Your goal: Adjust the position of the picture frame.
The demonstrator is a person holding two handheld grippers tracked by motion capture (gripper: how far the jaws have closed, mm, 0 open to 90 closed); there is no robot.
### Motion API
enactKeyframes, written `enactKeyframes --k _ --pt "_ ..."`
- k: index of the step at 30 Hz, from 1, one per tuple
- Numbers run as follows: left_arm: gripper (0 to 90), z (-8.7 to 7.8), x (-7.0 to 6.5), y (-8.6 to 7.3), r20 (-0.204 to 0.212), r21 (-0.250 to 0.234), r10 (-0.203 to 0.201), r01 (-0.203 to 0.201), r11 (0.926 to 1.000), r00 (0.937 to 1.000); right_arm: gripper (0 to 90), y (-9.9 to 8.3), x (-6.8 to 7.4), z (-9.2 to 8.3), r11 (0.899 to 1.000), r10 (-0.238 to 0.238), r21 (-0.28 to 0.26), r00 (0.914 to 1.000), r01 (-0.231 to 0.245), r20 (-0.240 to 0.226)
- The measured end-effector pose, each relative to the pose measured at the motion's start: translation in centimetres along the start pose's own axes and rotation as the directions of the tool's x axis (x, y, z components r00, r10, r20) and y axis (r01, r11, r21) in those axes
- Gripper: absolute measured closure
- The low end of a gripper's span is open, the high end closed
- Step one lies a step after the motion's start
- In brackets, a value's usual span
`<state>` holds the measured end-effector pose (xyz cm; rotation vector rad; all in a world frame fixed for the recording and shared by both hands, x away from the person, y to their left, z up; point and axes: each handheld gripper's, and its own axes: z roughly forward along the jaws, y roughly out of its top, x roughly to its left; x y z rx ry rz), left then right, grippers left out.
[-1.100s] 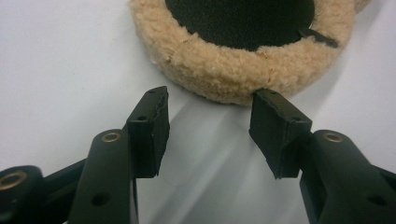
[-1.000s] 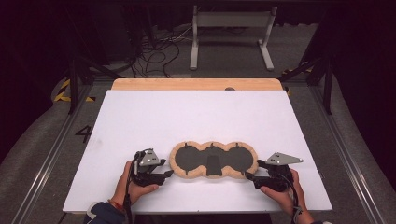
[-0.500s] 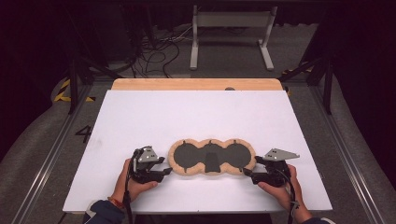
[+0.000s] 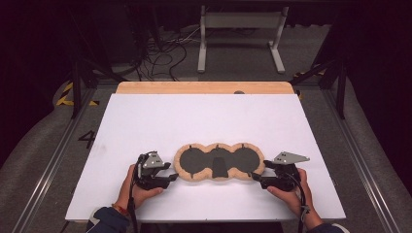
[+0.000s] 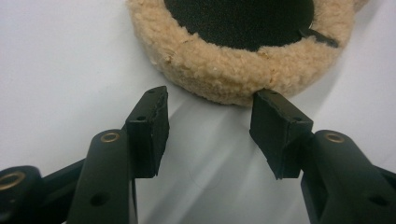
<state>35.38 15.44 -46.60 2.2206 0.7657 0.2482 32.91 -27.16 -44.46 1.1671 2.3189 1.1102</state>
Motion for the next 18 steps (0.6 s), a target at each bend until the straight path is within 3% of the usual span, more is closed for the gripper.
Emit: enactKeyframes --k 4,8,18 --pt "47.0 0.03 0.18 0.08 0.006 0.003 0.003 -0.003 1.0 1.0 34.9 0.42 -0.04 0.21 1.0 0.006 -0.014 0.9997 -0.006 0.022" --pt "47.0 0.03 0.22 0.07 0.003 0.001 0.002 -0.002 1.0 1.0 38.1 0.73 0.09 0.36 1.0 -0.017 -0.015 0.9986 0.018 0.051" --pt "46.6 0.09 -0.1 0.01 -0.018 0.003 0.015 -0.015 0.9999 0.9997 38.4 0.23 -0.54 0.22 0.999 0.006 -0.033 0.9998 -0.005 0.019"
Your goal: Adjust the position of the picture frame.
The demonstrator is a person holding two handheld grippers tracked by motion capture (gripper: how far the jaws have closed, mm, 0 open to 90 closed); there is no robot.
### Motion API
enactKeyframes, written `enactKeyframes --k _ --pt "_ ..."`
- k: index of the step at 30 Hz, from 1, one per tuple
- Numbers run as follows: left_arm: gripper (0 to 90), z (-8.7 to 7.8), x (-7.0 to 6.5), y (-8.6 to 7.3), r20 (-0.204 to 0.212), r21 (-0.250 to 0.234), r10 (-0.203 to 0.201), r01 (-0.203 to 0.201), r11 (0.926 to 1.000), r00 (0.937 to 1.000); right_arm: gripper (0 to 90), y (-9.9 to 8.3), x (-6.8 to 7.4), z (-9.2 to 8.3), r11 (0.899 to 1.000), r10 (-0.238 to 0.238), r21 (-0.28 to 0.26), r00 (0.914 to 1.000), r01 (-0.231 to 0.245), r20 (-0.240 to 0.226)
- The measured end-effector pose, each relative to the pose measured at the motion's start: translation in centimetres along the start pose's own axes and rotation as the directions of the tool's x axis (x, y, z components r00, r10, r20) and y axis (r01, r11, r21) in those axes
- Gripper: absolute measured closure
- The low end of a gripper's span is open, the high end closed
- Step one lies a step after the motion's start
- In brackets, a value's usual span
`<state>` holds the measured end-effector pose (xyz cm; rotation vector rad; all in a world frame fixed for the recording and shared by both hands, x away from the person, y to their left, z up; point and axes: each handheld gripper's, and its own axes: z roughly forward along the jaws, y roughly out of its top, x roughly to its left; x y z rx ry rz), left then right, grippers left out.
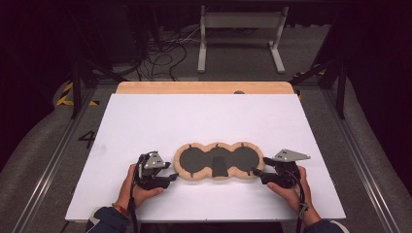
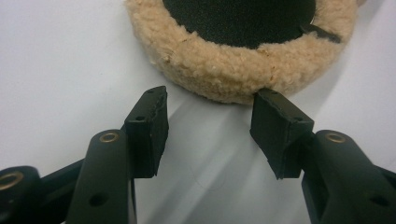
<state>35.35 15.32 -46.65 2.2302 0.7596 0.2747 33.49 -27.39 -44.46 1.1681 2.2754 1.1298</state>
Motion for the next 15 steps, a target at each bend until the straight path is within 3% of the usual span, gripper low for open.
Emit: enactKeyframes --k 2,5,8,15 --pt "46.6 0.01 -0.08 -0.03 -0.004 -0.003 -0.001 0.001 1.0 1.0 38.3 -0.07 0.06 -0.22 1.0 -0.028 0.006 0.9996 0.028 -0.01" --pt "46.7 0.01 -0.13 -0.03 -0.005 -0.002 -0.002 0.002 1.0 1.0 36.9 -0.23 0.06 -0.49 0.999 -0.032 0.014 0.9994 0.032 -0.013" --pt "46.6 0.02 -0.22 0.0 -0.012 0.0 -0.004 0.004 1.0 0.9999 37.1 -0.46 0.23 -0.64 0.997 -0.068 0.048 0.9976 0.068 0.005" --pt "46.4 0.07 -0.11 0.01 -0.002 -0.002 -0.005 0.005 1.0 1.0 37.2 -0.91 0.19 -0.63 0.996 -0.065 0.063 0.9978 0.065 0.008"
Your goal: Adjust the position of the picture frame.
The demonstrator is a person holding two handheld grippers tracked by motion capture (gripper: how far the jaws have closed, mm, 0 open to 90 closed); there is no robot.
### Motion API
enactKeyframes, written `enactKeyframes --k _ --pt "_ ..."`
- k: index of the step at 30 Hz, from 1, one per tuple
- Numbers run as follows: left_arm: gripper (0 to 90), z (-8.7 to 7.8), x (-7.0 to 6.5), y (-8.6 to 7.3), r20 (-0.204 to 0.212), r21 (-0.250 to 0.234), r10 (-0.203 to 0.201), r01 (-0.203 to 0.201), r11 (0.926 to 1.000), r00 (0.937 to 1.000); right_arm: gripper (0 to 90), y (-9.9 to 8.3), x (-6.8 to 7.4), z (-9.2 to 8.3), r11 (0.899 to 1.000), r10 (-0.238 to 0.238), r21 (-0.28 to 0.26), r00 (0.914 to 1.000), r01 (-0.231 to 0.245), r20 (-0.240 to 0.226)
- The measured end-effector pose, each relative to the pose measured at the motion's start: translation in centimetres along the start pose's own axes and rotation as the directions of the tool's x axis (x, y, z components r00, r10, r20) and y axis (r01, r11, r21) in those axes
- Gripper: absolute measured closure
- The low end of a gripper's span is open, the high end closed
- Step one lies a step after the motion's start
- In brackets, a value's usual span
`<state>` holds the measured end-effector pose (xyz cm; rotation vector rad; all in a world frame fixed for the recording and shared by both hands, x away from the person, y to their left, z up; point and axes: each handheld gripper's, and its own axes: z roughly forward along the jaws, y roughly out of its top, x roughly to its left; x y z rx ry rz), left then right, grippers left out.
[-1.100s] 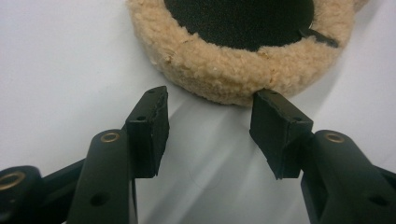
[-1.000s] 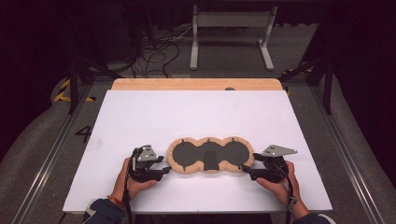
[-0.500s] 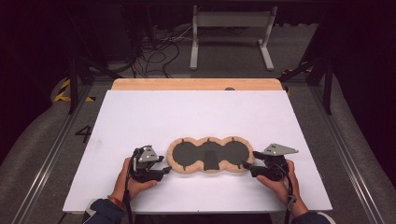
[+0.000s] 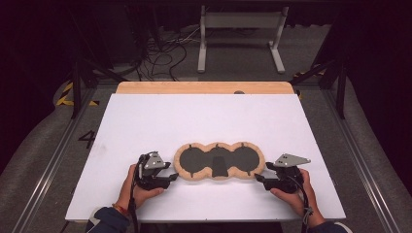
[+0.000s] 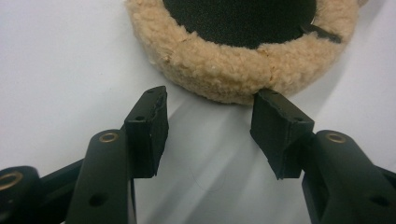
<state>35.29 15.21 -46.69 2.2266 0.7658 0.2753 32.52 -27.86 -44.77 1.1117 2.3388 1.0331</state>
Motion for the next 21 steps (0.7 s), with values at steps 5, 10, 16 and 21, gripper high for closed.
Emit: enactKeyframes --k 5,10,16,21 --pt "46.2 0.03 0.15 0.05 0.012 0.001 0.008 -0.008 1.0 0.9999 37.0 -0.06 0.05 0.07 1.0 0.004 -0.008 0.9999 -0.004 0.011" --pt "46.1 0.13 0.03 0.13 0.012 0.0 0.003 -0.003 1.0 0.9999 42.1 0.07 0.04 0.31 1.0 0.016 -0.022 0.999 -0.015 0.041" --pt "46.7 0.33 0.17 0.41 0.013 0.003 0.001 -0.001 1.0 0.9999 45.8 0.43 -0.37 0.71 0.999 0.031 -0.029 0.9984 -0.03 0.048" --pt "47.1 0.38 0.22 0.48 0.0 0.002 0.001 -0.001 1.0 1.0 50.5 0.5 -0.34 0.69 0.999 0.033 -0.028 0.999 -0.032 0.032"
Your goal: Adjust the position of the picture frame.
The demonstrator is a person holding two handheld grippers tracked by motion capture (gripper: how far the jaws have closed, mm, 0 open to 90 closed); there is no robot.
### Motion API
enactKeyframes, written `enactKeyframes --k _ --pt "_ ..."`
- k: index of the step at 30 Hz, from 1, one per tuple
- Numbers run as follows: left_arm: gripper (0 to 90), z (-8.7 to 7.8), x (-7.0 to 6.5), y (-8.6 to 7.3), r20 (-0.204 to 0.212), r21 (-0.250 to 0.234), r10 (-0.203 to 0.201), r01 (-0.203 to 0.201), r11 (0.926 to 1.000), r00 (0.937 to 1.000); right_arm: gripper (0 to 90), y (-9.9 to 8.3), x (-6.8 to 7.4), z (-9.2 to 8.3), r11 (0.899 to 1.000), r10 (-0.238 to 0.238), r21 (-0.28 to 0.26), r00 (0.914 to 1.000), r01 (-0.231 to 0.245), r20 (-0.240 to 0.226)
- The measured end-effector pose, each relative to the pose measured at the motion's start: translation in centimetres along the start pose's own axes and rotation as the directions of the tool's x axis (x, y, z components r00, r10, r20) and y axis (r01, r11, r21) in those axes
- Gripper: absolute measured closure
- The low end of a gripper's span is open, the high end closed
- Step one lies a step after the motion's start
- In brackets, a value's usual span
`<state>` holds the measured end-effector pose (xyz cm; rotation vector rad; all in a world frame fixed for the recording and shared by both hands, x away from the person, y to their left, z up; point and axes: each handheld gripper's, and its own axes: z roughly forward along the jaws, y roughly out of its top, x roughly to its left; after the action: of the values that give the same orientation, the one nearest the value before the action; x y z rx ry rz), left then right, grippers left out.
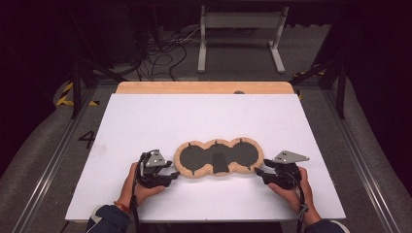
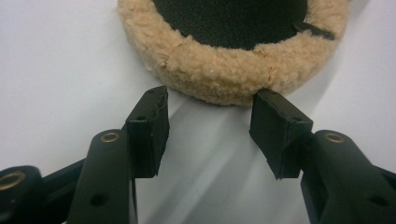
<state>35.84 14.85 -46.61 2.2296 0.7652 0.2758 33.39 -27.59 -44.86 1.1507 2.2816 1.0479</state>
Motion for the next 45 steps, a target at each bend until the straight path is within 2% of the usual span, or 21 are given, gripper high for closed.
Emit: enactKeyframes --k 4,7,9,16,18,22,25,31,35,43,45 --pt "46.4 0.2 0.3 0.3 -0.021 0.004 -0.012 0.012 0.9999 0.9997 52.9 -0.1 -0.1 0.0 1.0 0.009 -0.003 0.9997 -0.009 -0.021" --pt "46.5 0.3 0.6 0.3 -0.019 0.003 -0.01 0.01 0.9999 0.9998 52.4 -0.1 0.1 0.1 1.0 0.001 0.001 0.9997 -0.001 -0.025" --pt "46.5 0.3 0.6 0.3 -0.017 -0.006 -0.024 0.023 0.9997 0.9996 52.3 -0.1 0.1 0.1 1.0 0.0 0.001 0.9998 0.0 -0.02" --pt "46.7 0.3 1.0 0.2 -0.003 -0.016 -0.027 0.027 0.9995 0.9996 52.5 0.0 -0.1 0.1 1.0 0.016 0.005 0.9992 -0.016 -0.036" --pt "46.9 -0.1 1.2 0.1 -0.002 -0.029 -0.015 0.015 0.9995 0.9999 54.7 0.0 -0.2 0.0 1.0 0.015 0.008 0.9988 -0.015 -0.047" --pt "46.8 -1.0 1.6 -0.3 0.011 -0.064 -0.024 0.025 0.9976 0.9997 58.1 -0.1 -0.5 -0.3 0.999 0.039 0.005 0.9971 -0.039 -0.066" --pt "45.7 -2.1 1.8 -0.8 -0.006 -0.079 -0.019 0.019 0.9967 0.9998 62.3 -0.2 -0.5 -0.6 0.999 0.033 -0.004 0.9963 -0.034 -0.08" --pt "44.1 -3.0 2.1 -1.5 -0.021 -0.09 -0.047 0.045 0.9949 0.9987 63.9 -0.1 -0.3 -1.1 1.0 0.015 -0.017 0.9962 -0.017 -0.086" --pt "44.4 -3.2 1.9 -1.9 -0.023 -0.078 -0.024 0.022 0.9967 0.9994 63.5 0.2 -0.4 -1.2 0.999 0.015 -0.029 0.9956 -0.018 -0.092" --pt "44.4 -3.4 1.4 -2.4 -0.014 -0.07 -0.01 0.009 0.9975 0.9998 62.2 0.7 -0.2 -1.1 0.999 0.002 -0.036 0.9945 -0.006 -0.104" --pt "46.5 -3.6 1.3 -2.4 -0.012 -0.067 0.009 -0.009 0.9977 0.9999 62.2 0.8 -0.1 -1.2 0.999 -0.002 -0.041 0.9942 -0.003 -0.108"
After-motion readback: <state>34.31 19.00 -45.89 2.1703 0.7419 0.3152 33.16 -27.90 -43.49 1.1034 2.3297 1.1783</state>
